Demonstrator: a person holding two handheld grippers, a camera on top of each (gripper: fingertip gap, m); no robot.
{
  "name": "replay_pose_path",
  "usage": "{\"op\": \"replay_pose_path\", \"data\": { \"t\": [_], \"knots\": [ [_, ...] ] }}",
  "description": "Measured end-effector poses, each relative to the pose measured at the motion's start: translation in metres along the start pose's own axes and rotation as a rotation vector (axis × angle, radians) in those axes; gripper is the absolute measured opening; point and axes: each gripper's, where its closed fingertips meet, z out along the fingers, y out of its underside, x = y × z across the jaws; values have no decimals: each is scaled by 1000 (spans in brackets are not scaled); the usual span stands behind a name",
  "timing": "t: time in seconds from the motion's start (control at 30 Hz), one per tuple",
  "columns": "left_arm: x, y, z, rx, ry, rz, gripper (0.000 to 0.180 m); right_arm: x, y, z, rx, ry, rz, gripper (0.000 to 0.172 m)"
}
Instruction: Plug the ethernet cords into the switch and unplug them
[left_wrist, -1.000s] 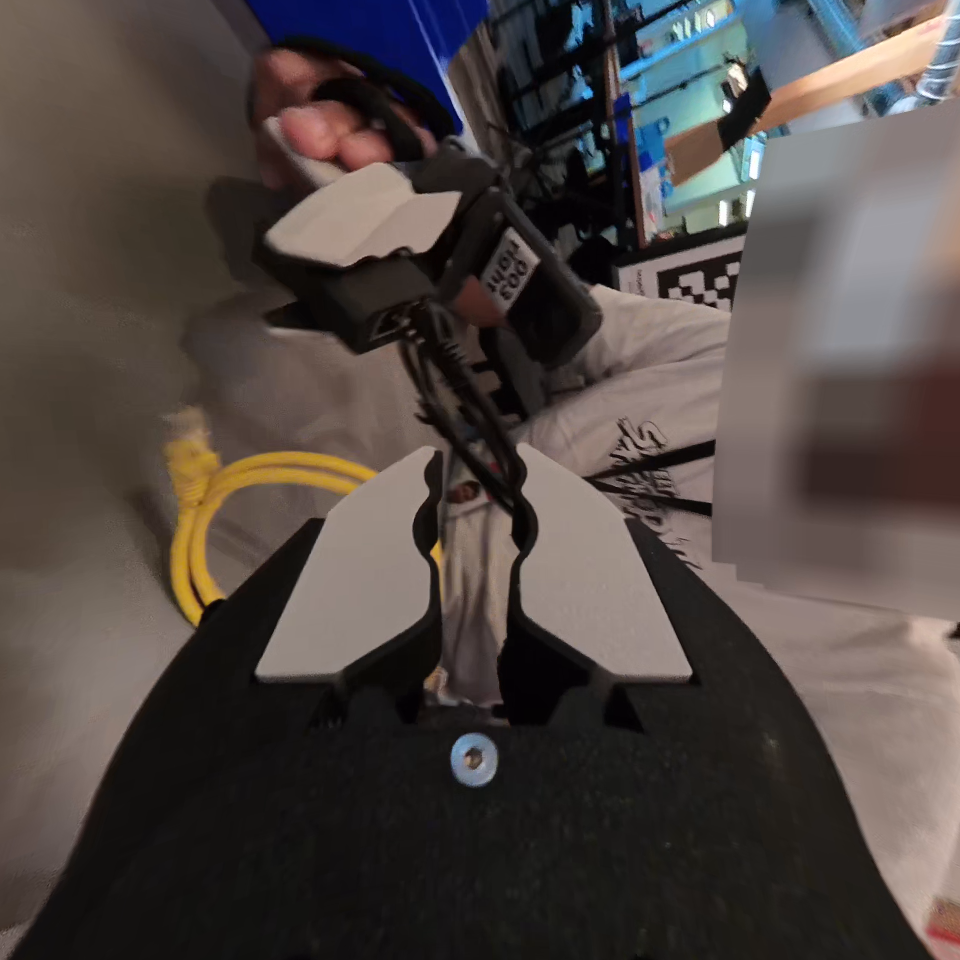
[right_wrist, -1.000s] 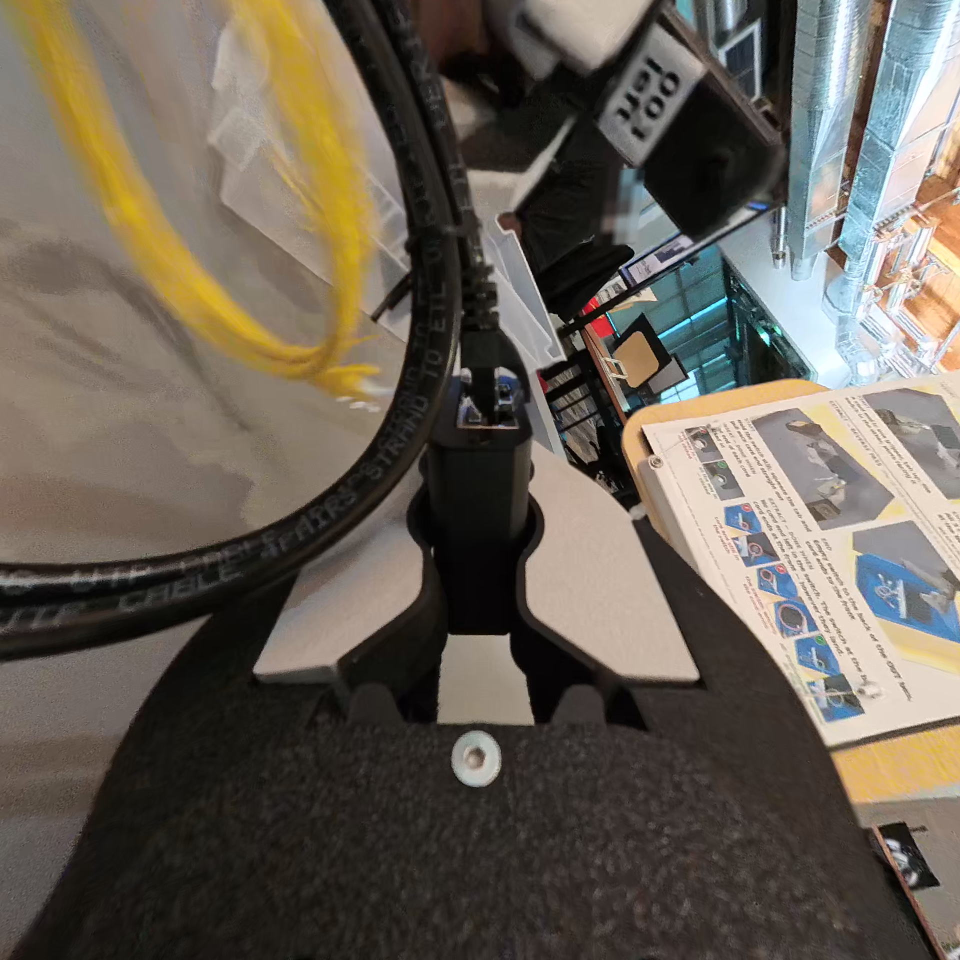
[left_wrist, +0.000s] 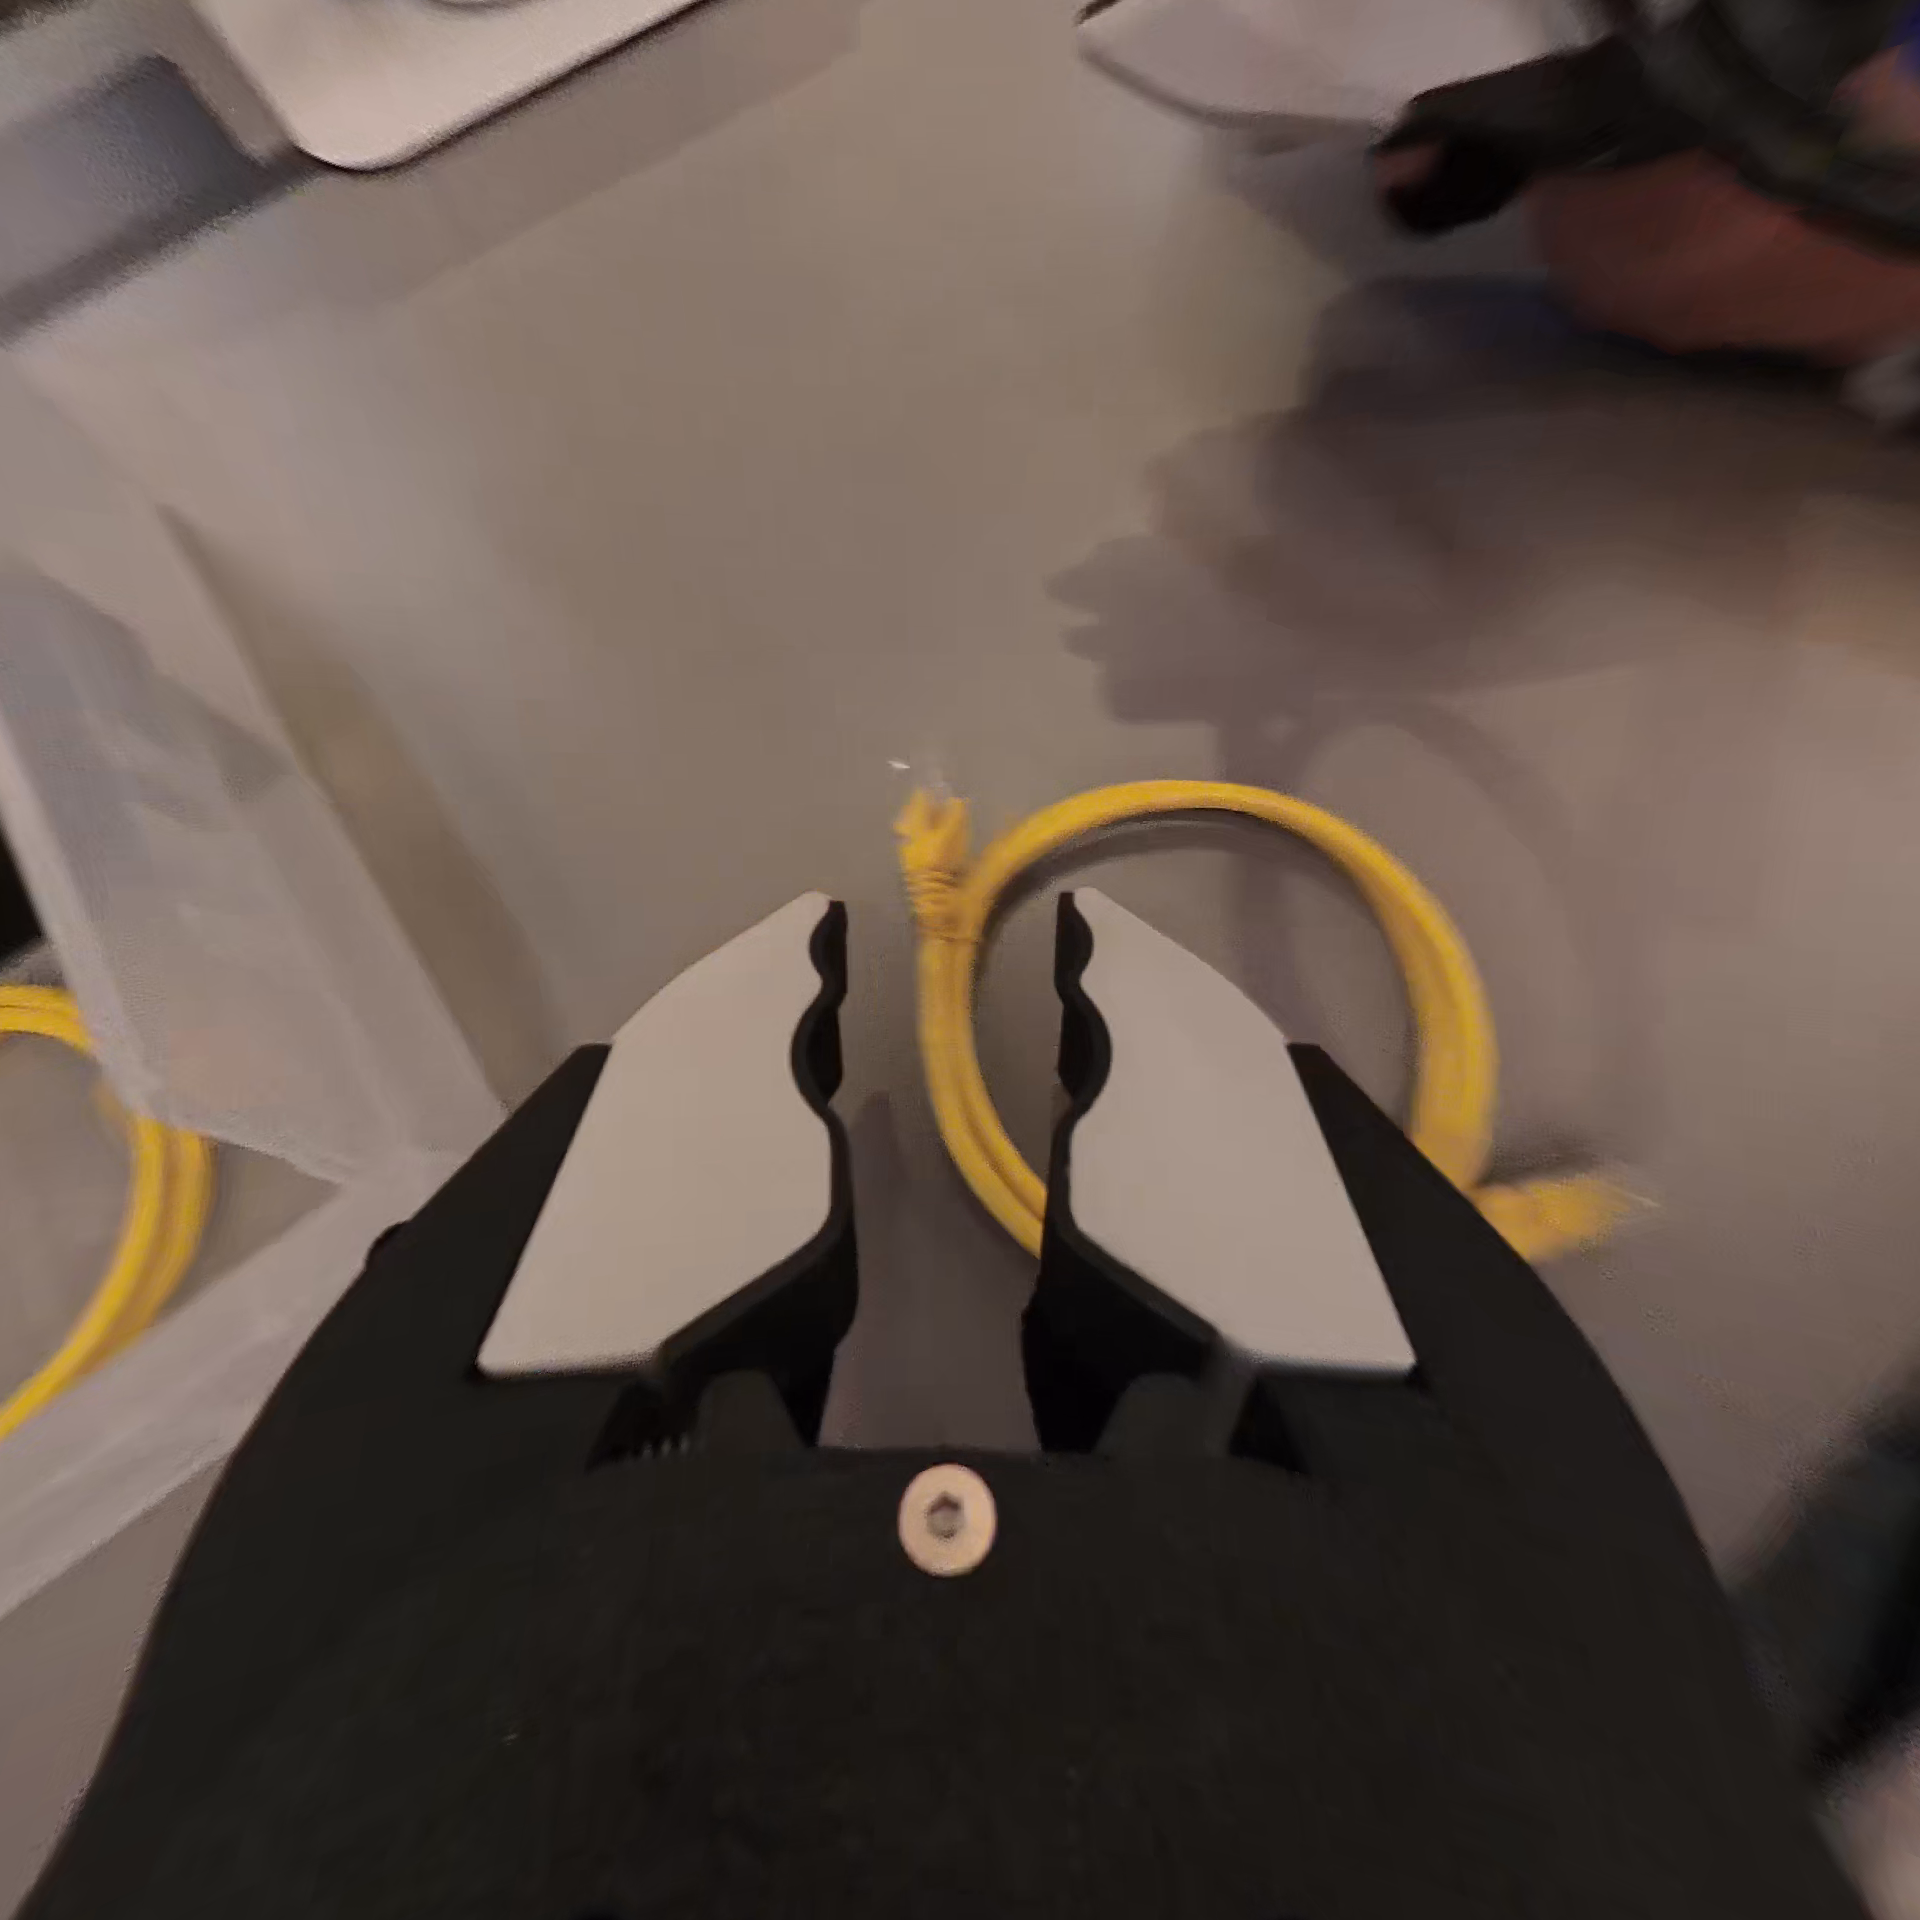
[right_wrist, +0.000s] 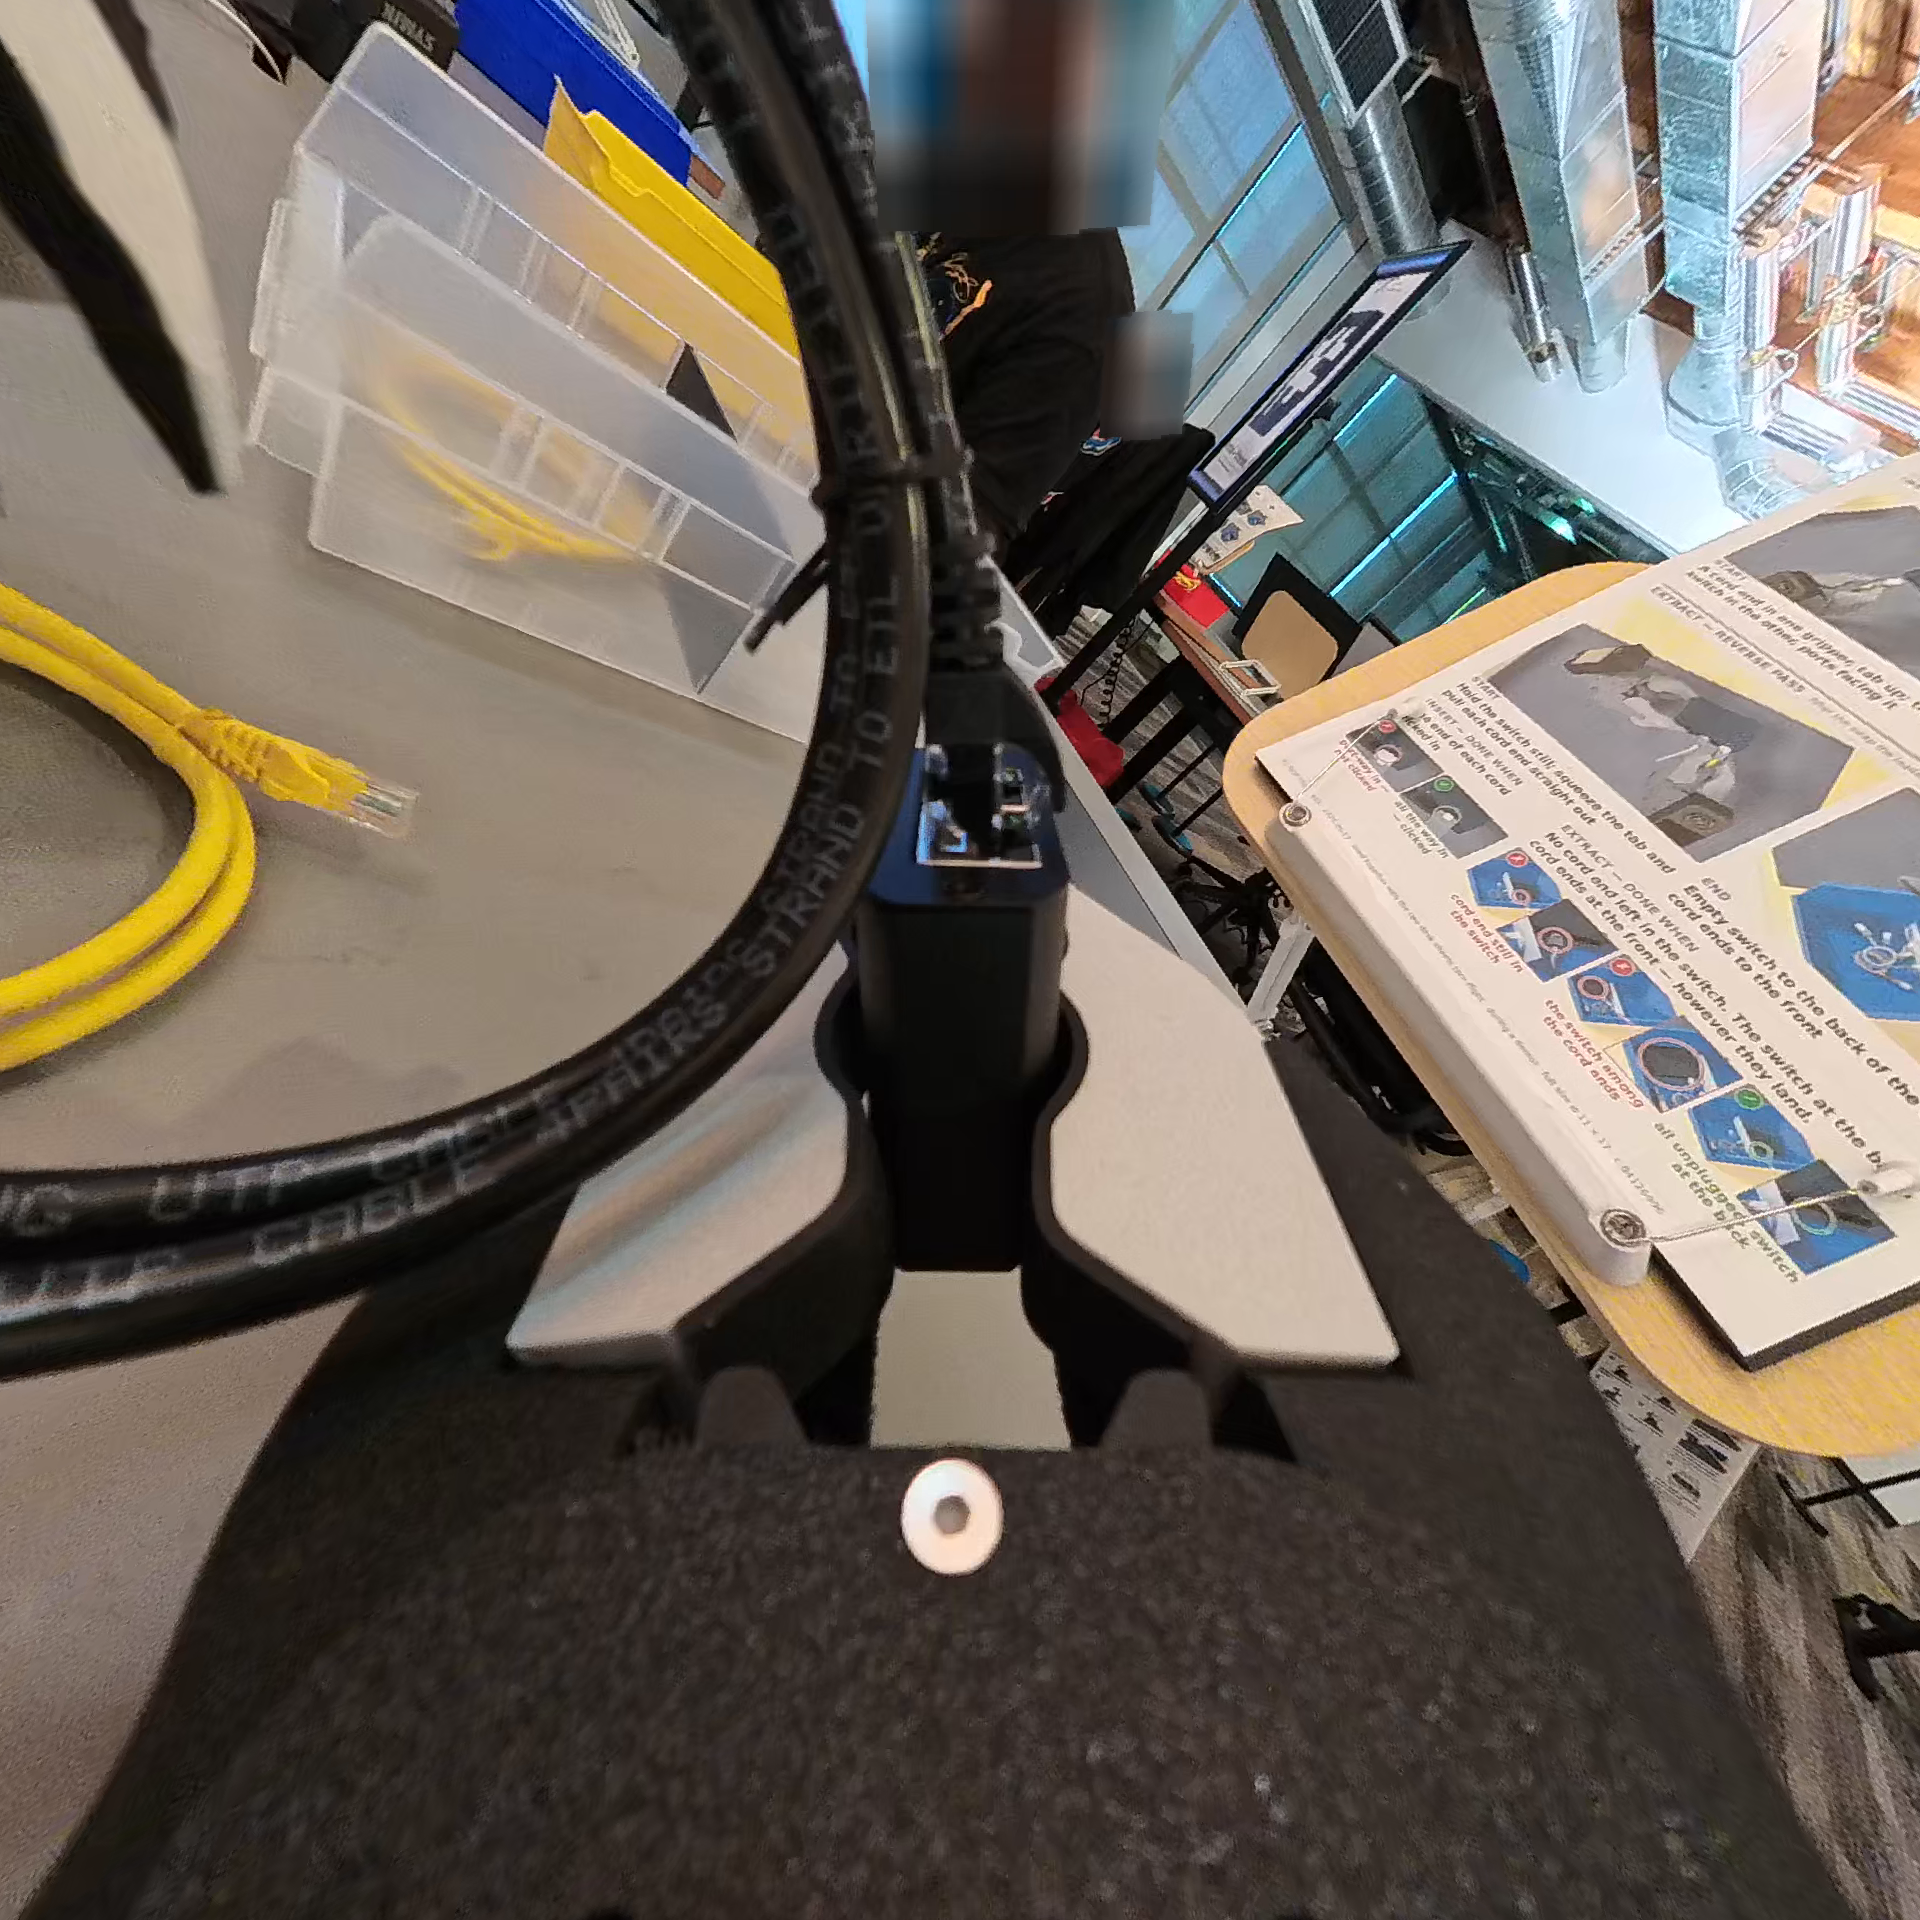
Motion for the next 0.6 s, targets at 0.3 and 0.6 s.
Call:
{"op": "replay_pose_path", "data": {
  "t": [0.3, 0.6],
  "knots": [
    [-3, 25, 38, -88, 26, -49, 42, -5, 2, 5, 2, -30, 8, 26],
    [0, 34, 42, -165, -43, 152, 16, -6, 3, 9, -7, -37, 7, 26]
  ]
}}
